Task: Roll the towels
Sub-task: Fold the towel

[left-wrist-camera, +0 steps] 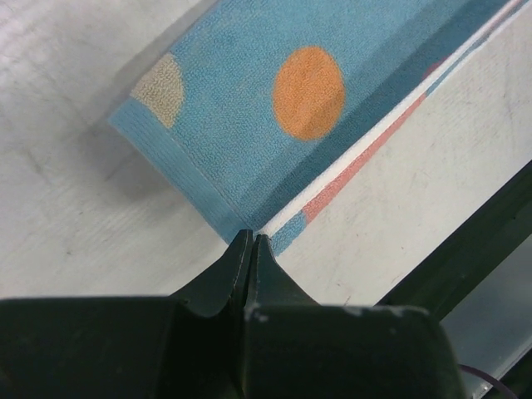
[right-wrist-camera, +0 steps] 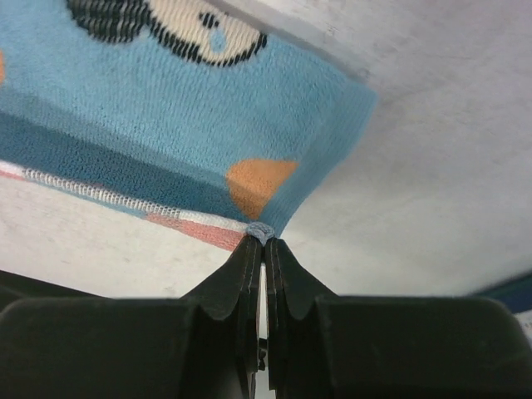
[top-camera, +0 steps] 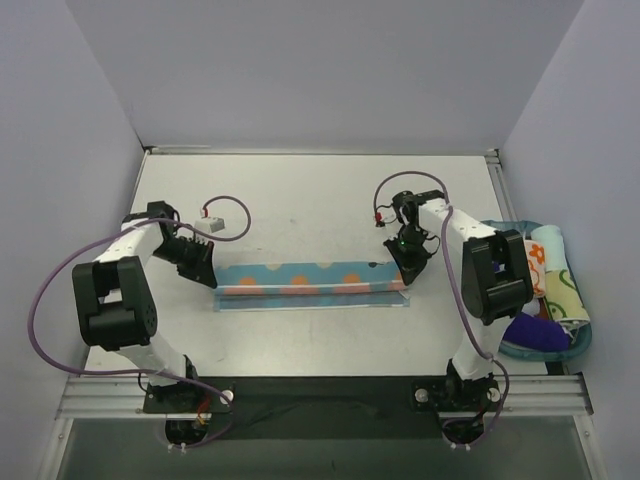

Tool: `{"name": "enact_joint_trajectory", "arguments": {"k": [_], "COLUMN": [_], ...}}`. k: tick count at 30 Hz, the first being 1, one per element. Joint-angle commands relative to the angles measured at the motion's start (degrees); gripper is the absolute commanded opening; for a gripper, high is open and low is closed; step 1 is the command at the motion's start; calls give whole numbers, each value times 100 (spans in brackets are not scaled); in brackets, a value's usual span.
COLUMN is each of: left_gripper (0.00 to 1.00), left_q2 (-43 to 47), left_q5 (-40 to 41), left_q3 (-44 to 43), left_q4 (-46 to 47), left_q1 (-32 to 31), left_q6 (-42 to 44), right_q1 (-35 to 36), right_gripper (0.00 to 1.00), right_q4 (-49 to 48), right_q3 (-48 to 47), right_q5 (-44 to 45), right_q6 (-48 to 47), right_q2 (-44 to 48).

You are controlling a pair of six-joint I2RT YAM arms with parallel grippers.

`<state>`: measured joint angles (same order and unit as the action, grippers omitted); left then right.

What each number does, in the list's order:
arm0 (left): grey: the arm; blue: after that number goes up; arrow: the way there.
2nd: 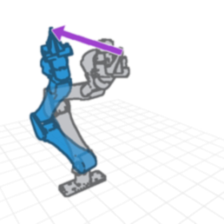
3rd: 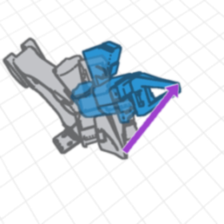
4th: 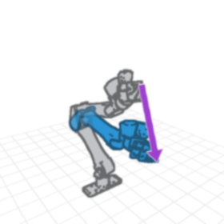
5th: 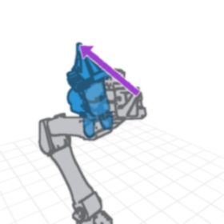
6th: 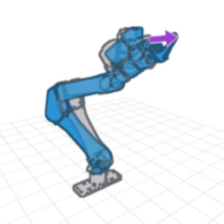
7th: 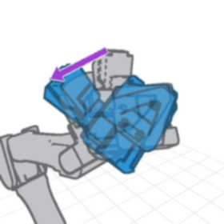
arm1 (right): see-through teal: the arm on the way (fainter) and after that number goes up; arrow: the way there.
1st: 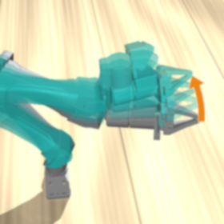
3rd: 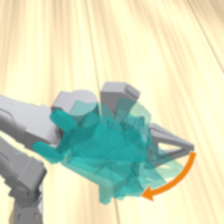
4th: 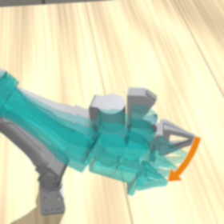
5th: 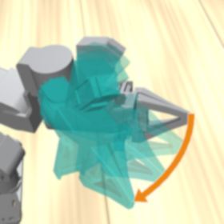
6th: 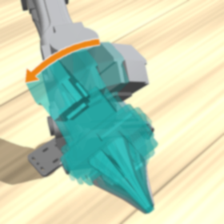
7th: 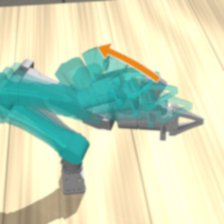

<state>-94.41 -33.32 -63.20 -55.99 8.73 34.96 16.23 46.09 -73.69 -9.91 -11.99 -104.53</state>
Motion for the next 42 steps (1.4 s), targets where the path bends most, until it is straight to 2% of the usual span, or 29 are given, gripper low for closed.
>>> {"name": "enact_joint_trajectory", "arguments": {"k": [1, 9, 17, 19, 20, 22, 23, 24, 28, 32, 38, 42], "left_gripper": [0, 0, 0, 2, 7, 21, 25, 27, 34, 35, 27, 22], "left_q2": [-165, -394, -69, 80, 116, 282, 370, 466, 889, 758, 459, 283], "left_q5": [-78, 19, 45, -16, -51, -104, -122, -139, -419, -675, -246, 316], "left_q3": [194, 457, 738, 756, 722, 704, 686, 695, 678, 546, 782, 1064], "left_q4": [131, 501, 510, 275, 116, -331, -430, -526, -677, -598, 79, 342], "left_q1": [50, 41, 41, 41, 41, 76, 102, 155, 120, -11, -310, -416], "left_q6": [73, 20, 221, 527, 712, 1177, 1293, 1407, 1549, 1278, 626, 512], "right_q1": [29, 65, 65, 56, 47, 12, -14, -67, -94, -6, 223, 214], "right_gripper": [0, 0, 0, 9, 24, 34, 40, 40, 39, 30, 19, 18], "right_q4": [32, -56, 32, 111, 198, 287, 357, 401, 638, 621, 366, 182], "right_q3": [101, 39, 144, 144, 162, 197, 197, 154, -119, -391, -348, -102], "right_q5": [103, 139, 25, -133, -221, -362, -406, -458, -853, -977, -820, -530], "right_q6": [12, 21, -14, -58, -84, -128, -154, -163, -155, 47, 206, 162], "right_q2": [-295, -586, -235, -95, -15, 230, 492, 626, 996, 672, -119, -489]}}
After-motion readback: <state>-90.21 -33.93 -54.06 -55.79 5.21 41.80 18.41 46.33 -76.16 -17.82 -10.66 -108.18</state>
